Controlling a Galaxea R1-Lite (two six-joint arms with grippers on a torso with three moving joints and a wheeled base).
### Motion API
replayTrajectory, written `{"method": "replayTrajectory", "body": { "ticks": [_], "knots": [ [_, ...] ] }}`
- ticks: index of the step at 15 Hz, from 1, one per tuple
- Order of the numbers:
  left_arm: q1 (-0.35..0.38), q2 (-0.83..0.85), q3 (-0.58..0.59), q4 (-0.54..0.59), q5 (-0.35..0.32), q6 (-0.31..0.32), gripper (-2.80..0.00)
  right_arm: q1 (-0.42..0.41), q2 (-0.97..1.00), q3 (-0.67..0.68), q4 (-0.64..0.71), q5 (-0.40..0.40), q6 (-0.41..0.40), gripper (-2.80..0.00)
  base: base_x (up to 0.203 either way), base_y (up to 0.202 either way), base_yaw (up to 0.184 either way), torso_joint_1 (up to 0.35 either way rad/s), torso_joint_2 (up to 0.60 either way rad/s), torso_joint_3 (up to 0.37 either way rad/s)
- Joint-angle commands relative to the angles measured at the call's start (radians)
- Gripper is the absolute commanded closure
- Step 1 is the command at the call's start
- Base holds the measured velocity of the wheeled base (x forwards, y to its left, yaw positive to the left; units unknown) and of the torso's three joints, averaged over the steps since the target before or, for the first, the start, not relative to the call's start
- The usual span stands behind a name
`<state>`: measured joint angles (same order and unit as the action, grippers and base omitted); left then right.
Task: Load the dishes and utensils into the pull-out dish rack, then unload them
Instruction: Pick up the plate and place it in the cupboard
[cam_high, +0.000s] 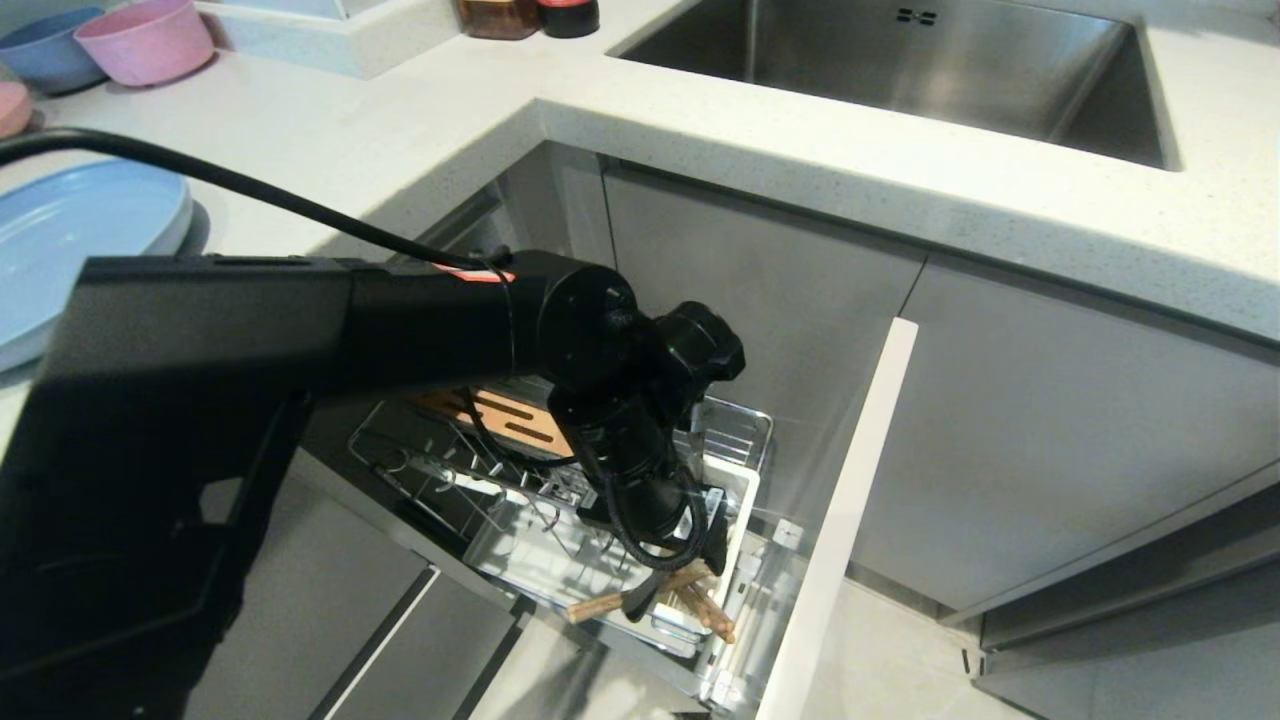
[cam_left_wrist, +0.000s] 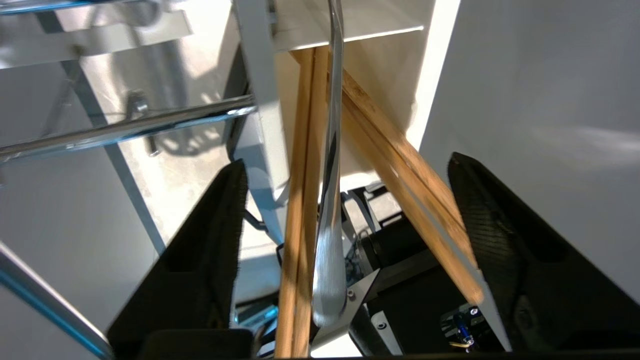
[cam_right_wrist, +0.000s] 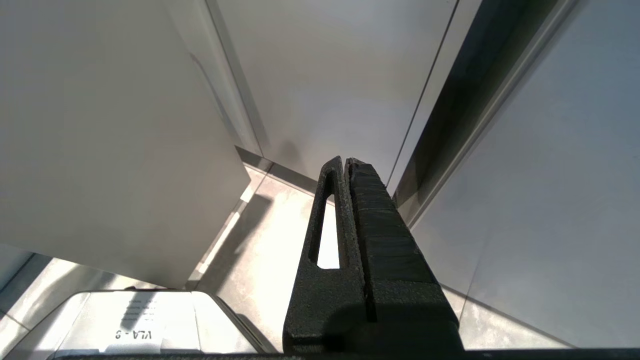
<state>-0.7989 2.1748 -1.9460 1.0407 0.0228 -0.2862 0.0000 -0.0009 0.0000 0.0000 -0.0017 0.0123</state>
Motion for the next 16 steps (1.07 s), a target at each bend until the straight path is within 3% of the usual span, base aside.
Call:
{"method": "replayTrajectory", "body": {
  "ticks": [1, 7, 8, 11, 16],
  "knots": [
    [0.0, -0.036, 0.001, 0.007, 0.008, -0.002, -2.8, 0.0, 0.001, 0.002, 0.0, 0.0, 0.0, 0.0, 0.0, 0.0, 0.0, 0.0, 0.0, 0.0],
    [0.0, -0.157, 0.002, 0.01, 0.132, -0.005, -2.8, 0.0, 0.001, 0.0, 0.0, 0.0, 0.0, 0.0, 0.0, 0.0, 0.0, 0.0, 0.0, 0.0],
    [0.0, -0.173, 0.002, 0.011, 0.157, -0.005, 0.0, 0.0, 0.001, 0.002, 0.0, 0.0, 0.0, 0.0, 0.0, 0.0, 0.0, 0.0, 0.0, 0.0],
    [-0.011, -0.231, 0.004, 0.017, 0.238, -0.04, 0.0, 0.0, 0.001, 0.002, 0.0, 0.0, 0.0, 0.0, 0.0, 0.0, 0.0, 0.0, 0.0, 0.0],
    [-0.042, -0.351, 0.004, 0.049, 0.283, -0.112, 0.0, 0.0, 0.001, 0.002, 0.0, 0.0, 0.0, 0.0, 0.0, 0.0, 0.0, 0.0, 0.0, 0.0]
  ]
}}
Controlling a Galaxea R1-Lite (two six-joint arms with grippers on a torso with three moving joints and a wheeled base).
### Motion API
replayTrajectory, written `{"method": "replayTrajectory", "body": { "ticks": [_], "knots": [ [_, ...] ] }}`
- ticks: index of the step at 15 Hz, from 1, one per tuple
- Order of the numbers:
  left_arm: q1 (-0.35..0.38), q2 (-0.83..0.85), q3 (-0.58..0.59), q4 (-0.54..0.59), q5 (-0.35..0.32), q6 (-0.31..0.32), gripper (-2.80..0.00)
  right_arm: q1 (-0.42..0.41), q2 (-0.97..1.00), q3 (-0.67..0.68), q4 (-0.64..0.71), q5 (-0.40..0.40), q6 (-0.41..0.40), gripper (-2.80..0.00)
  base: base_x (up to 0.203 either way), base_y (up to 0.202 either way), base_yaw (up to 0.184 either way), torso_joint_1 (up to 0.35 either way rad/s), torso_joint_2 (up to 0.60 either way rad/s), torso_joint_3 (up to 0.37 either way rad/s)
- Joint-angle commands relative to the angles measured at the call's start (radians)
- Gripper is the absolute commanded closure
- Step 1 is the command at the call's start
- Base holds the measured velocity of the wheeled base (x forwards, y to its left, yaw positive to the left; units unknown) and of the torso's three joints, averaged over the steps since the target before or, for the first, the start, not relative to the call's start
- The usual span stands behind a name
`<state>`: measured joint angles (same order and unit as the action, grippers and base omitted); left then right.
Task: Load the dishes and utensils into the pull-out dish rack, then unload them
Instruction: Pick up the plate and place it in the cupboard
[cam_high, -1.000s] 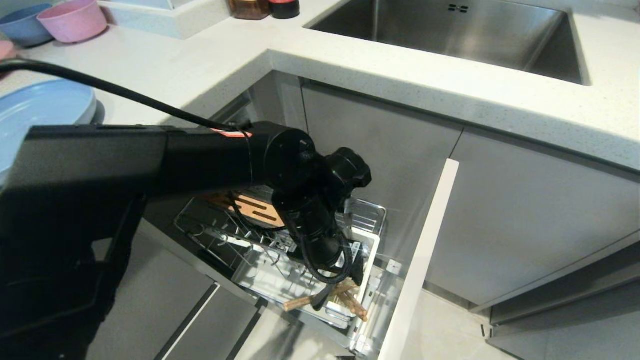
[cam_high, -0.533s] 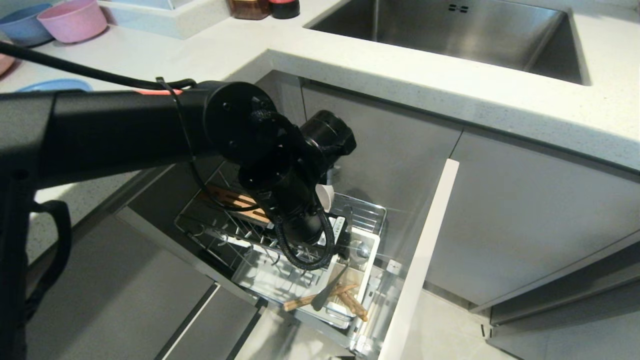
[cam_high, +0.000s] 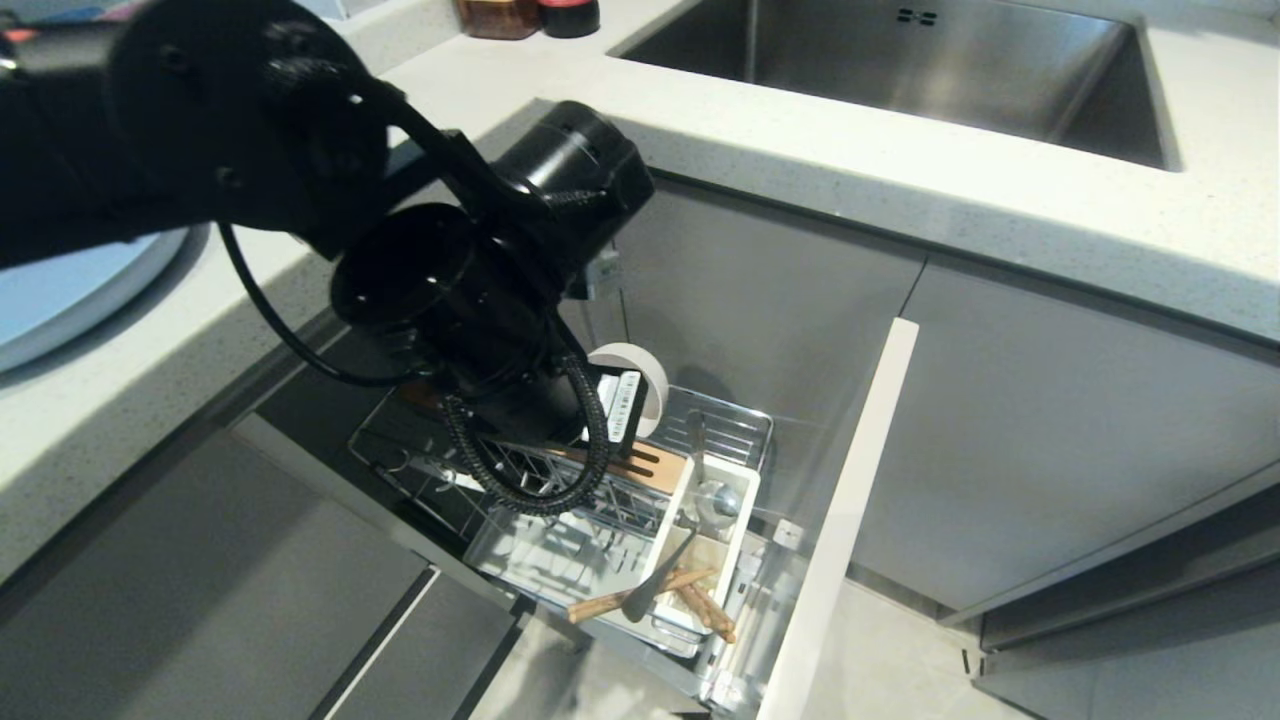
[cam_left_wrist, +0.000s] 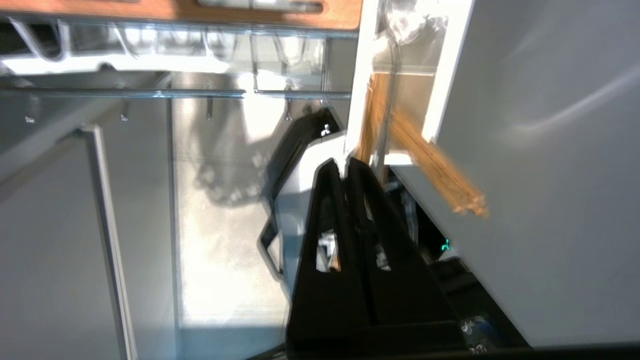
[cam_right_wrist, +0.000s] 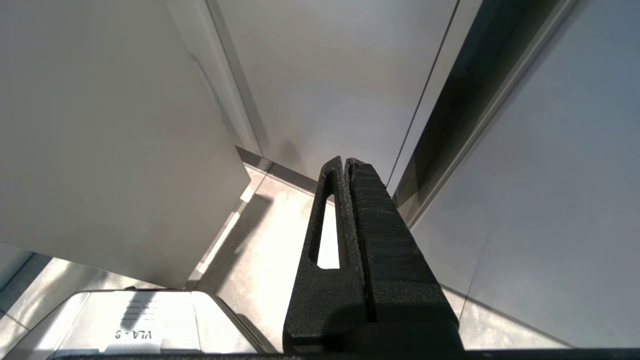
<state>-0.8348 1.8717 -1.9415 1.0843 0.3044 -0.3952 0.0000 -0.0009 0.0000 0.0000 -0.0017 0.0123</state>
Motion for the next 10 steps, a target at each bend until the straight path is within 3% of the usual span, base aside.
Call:
{"method": "replayTrajectory", "body": {
  "ticks": [1, 6, 8, 10],
  "knots": [
    [-0.021, -0.081, -0.001, 0.004, 0.024, -0.012, 0.0, 0.0, 0.001, 0.002, 0.0, 0.0, 0.0, 0.0, 0.0, 0.0, 0.0, 0.0, 0.0, 0.0],
    [-0.055, -0.269, -0.001, -0.056, 0.176, -0.006, 0.0, 0.0, 0.001, 0.001, 0.0, 0.0, 0.0, 0.0, 0.0, 0.0, 0.0, 0.0, 0.0, 0.0],
    [-0.051, -0.343, -0.001, -0.144, 0.223, 0.079, 0.0, 0.0, 0.001, 0.002, 0.0, 0.0, 0.0, 0.0, 0.0, 0.0, 0.0, 0.0, 0.0, 0.0],
    [0.005, -0.397, -0.001, -0.25, 0.231, 0.207, 0.0, 0.0, 0.001, 0.002, 0.0, 0.0, 0.0, 0.0, 0.0, 0.0, 0.0, 0.0, 0.0, 0.0]
  ]
}}
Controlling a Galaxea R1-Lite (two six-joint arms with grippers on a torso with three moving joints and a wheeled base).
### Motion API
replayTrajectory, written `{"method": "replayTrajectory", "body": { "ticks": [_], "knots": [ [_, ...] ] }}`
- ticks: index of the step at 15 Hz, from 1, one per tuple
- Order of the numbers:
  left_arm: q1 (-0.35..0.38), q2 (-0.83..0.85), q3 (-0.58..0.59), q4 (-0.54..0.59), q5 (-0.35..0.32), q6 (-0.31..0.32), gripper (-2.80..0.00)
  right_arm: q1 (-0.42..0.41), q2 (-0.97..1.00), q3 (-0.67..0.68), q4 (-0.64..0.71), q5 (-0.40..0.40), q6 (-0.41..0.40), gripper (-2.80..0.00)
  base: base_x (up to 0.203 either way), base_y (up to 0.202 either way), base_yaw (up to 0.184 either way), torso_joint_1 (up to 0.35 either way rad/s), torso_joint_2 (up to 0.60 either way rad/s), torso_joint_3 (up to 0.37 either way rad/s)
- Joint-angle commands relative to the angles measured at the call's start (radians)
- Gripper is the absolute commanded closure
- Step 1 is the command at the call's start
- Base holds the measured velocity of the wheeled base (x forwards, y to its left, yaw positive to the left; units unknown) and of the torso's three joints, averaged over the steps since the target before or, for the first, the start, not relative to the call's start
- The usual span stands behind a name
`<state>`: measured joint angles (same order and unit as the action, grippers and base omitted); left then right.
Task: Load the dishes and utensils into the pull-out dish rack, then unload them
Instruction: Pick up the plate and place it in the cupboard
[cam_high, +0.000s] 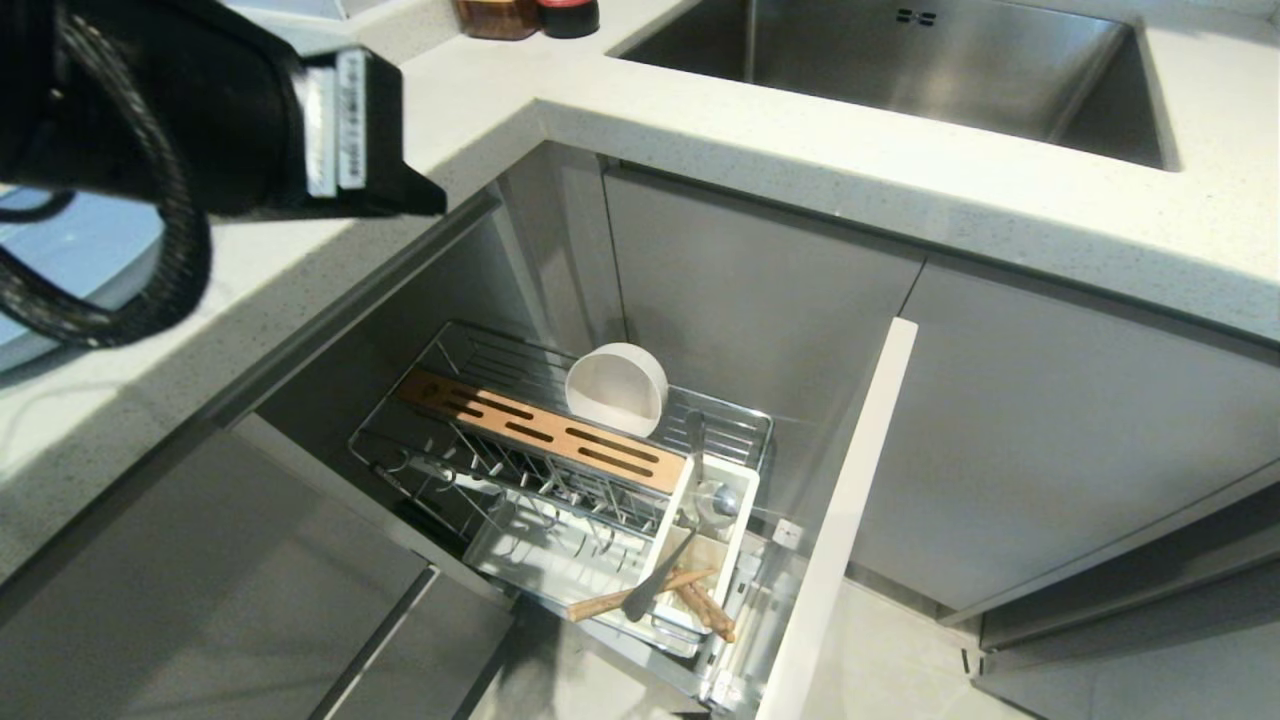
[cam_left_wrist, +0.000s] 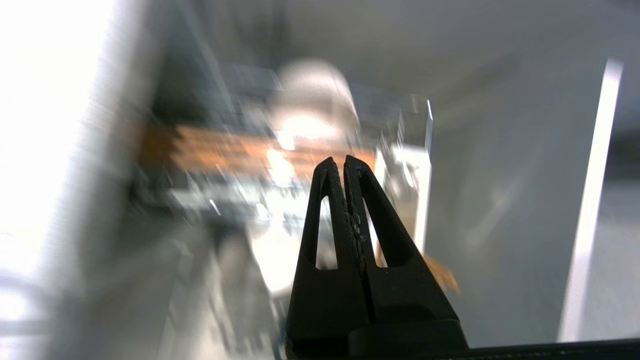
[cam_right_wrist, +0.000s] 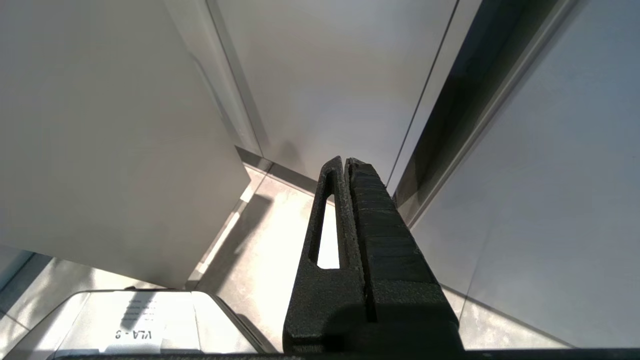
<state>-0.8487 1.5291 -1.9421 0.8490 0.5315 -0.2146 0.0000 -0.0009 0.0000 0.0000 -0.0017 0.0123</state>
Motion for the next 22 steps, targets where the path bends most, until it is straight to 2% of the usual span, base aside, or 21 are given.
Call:
{"method": "replayTrajectory", "body": {
  "ticks": [1, 4, 5, 7, 9, 10, 12, 13, 15, 18, 20, 22],
  "knots": [
    [0.055, -0.077, 0.0, -0.068, 0.003, 0.081, 0.0, 0.0, 0.001, 0.001, 0.0, 0.0, 0.0, 0.0, 0.0, 0.0, 0.0, 0.0, 0.0, 0.0],
    [0.192, -0.114, 0.002, -0.226, 0.009, 0.215, 0.0, 0.0, 0.001, 0.001, 0.0, 0.0, 0.0, 0.0, 0.0, 0.0, 0.0, 0.0, 0.0, 0.0],
    [0.244, -0.118, 0.002, -0.275, 0.048, 0.231, 0.0, 0.0, 0.001, 0.002, 0.0, 0.0, 0.0, 0.0, 0.0, 0.0, 0.0, 0.0, 0.0, 0.0],
    [0.285, -0.112, 0.002, -0.328, 0.211, 0.236, 0.0, 0.0, 0.001, 0.002, 0.0, 0.0, 0.0, 0.0, 0.0, 0.0, 0.0, 0.0, 0.0, 0.0],
    [0.296, -0.081, 0.002, -0.365, 0.425, 0.232, 0.0, 0.0, 0.001, 0.0, 0.0, 0.0, 0.0, 0.0, 0.0, 0.0, 0.0, 0.0, 0.0, 0.0],
    [0.298, -0.059, 0.002, -0.378, 0.507, 0.228, 0.0, 0.0, 0.001, 0.002, 0.0, 0.0, 0.0, 0.0, 0.0, 0.0, 0.0, 0.0, 0.0, 0.0],
    [0.311, -0.008, 0.002, -0.376, 0.591, 0.162, 0.0, 0.0, 0.001, 0.002, 0.0, 0.0, 0.0, 0.0, 0.0, 0.0, 0.0, 0.0, 0.0, 0.0],
    [0.325, 0.002, 0.001, -0.368, 0.598, 0.149, 0.0, 0.0, 0.001, 0.002, 0.0, 0.0, 0.0, 0.0, 0.0, 0.0, 0.0, 0.0, 0.0, 0.0],
    [0.398, 0.027, 0.0, -0.355, 0.584, 0.131, 0.0, 0.0, 0.001, 0.002, 0.0, 0.0, 0.0, 0.0, 0.0, 0.0, 0.0, 0.0, 0.0, 0.0],
    [0.462, 0.033, -0.003, -0.355, 0.449, 0.133, 0.0, 0.0, 0.001, 0.002, 0.0, 0.0, 0.0, 0.0, 0.0, 0.0, 0.0, 0.0, 0.0, 0.0],
    [0.506, 0.029, -0.003, -0.353, 0.328, 0.12, 0.0, 0.0, 0.001, 0.0, 0.0, 0.0, 0.0, 0.0, 0.0, 0.0, 0.0, 0.0, 0.0, 0.0],
    [0.54, 0.023, -0.003, -0.352, 0.262, 0.097, 0.0, 0.0, 0.001, 0.002, 0.0, 0.0, 0.0, 0.0, 0.0, 0.0, 0.0, 0.0, 0.0, 0.0]
  ]
}}
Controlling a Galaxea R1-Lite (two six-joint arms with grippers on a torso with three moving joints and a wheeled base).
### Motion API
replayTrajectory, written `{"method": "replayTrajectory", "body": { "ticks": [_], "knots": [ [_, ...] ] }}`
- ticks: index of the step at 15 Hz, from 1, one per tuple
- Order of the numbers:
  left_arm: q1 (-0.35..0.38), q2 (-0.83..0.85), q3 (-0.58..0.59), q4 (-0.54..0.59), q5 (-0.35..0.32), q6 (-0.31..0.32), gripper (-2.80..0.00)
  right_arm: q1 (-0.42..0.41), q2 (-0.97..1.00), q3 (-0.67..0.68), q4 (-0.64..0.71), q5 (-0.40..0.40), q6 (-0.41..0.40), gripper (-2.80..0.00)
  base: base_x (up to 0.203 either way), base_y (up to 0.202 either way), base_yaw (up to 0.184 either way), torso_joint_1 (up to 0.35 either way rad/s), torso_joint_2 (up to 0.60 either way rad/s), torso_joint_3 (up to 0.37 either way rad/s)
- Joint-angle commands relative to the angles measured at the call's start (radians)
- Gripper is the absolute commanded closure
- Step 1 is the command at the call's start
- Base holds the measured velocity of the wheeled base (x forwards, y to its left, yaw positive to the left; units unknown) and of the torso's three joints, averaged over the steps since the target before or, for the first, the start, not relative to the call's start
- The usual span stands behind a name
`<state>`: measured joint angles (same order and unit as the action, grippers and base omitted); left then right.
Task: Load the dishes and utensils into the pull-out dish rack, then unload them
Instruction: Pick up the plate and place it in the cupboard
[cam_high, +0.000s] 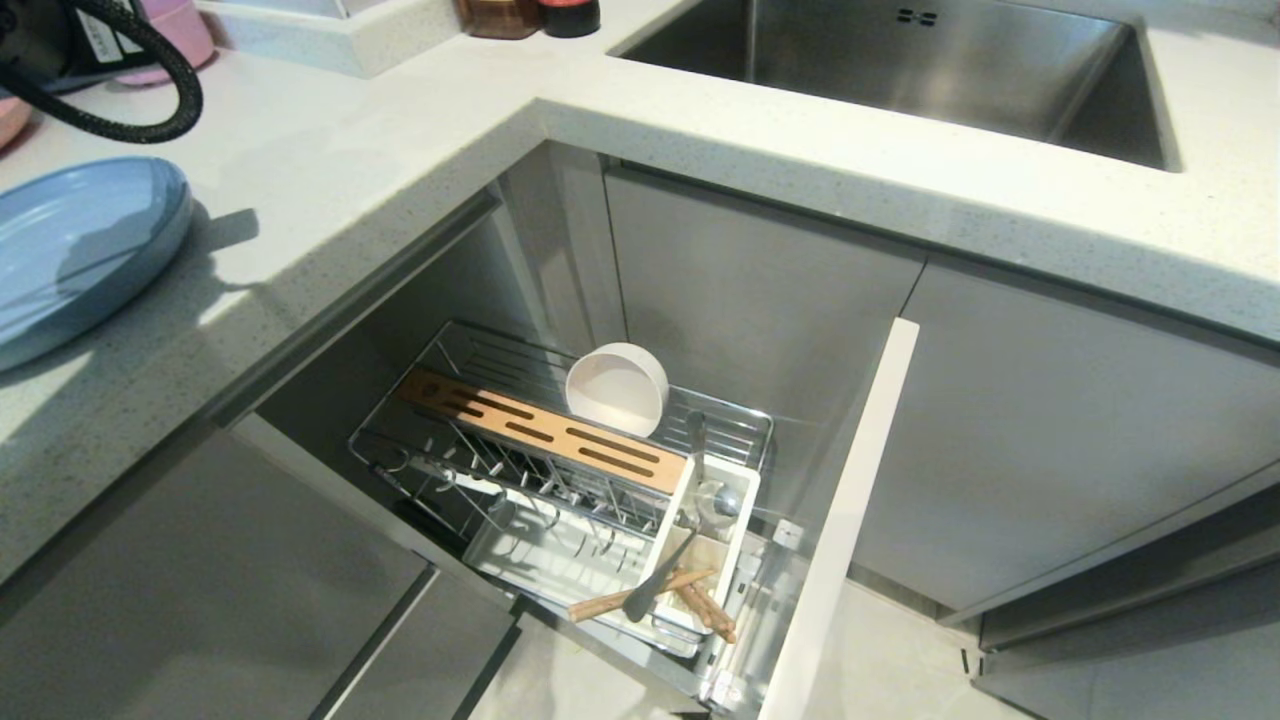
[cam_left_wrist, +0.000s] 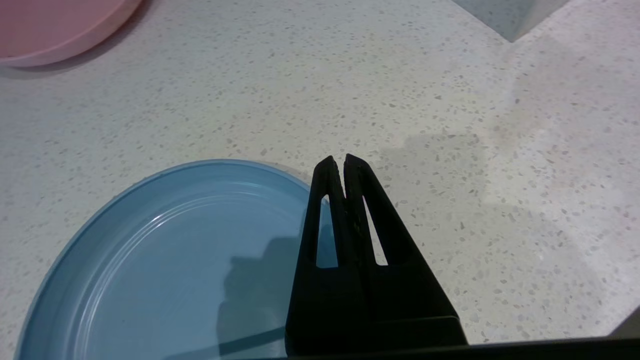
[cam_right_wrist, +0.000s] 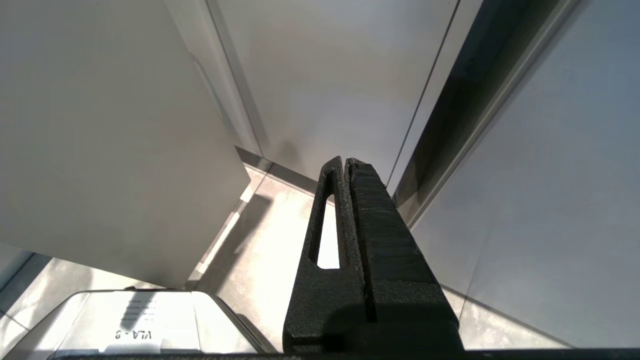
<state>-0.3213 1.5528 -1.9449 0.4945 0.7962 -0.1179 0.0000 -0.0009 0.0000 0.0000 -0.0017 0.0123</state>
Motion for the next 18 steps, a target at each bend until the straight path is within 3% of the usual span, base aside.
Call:
{"method": "replayTrajectory", "body": {
  "ticks": [1, 2, 4, 5, 9, 12, 13, 18],
  "knots": [
    [0.023, -0.002, 0.001, 0.003, -0.023, -0.006, 0.0, 0.0, 0.001, 0.002, 0.0, 0.0, 0.0, 0.0, 0.0, 0.0, 0.0, 0.0, 0.0, 0.0],
    [0.032, -0.004, 0.0, 0.006, -0.051, -0.009, 0.0, 0.0, 0.001, 0.001, 0.0, 0.0, 0.0, 0.0, 0.0, 0.0, 0.0, 0.0, 0.0, 0.0],
    [0.062, -0.022, 0.001, 0.015, -0.168, -0.018, 0.0, 0.0, 0.001, 0.001, 0.0, 0.0, 0.0, 0.0, 0.0, 0.0, 0.0, 0.0, 0.0, 0.0],
    [0.065, -0.031, 0.001, 0.043, -0.183, -0.048, 0.0, 0.0, 0.001, 0.002, 0.0, 0.0, 0.0, 0.0, 0.0, 0.0, 0.0, 0.0, 0.0, 0.0],
    [0.033, -0.057, 0.004, 0.23, -0.18, -0.219, 0.0, 0.0, 0.001, 0.002, 0.0, 0.0, 0.0, 0.0, 0.0, 0.0, 0.0, 0.0, 0.0, 0.0],
    [0.02, -0.074, 0.005, 0.268, -0.151, -0.24, 0.0, 0.0, 0.001, 0.0, 0.0, 0.0, 0.0, 0.0, 0.0, 0.0, 0.0, 0.0, 0.0, 0.0],
    [0.018, -0.073, 0.006, 0.268, -0.152, -0.238, -2.8, 0.0, 0.001, 0.0, 0.0, 0.0, 0.0, 0.0, 0.0, 0.0, 0.0, 0.0, 0.0, 0.0],
    [0.013, -0.057, 0.006, 0.322, -0.137, -0.249, -2.8, 0.0, 0.001, 0.002, 0.0, 0.0, 0.0, 0.0, 0.0, 0.0, 0.0, 0.0, 0.0, 0.0]
  ]
}}
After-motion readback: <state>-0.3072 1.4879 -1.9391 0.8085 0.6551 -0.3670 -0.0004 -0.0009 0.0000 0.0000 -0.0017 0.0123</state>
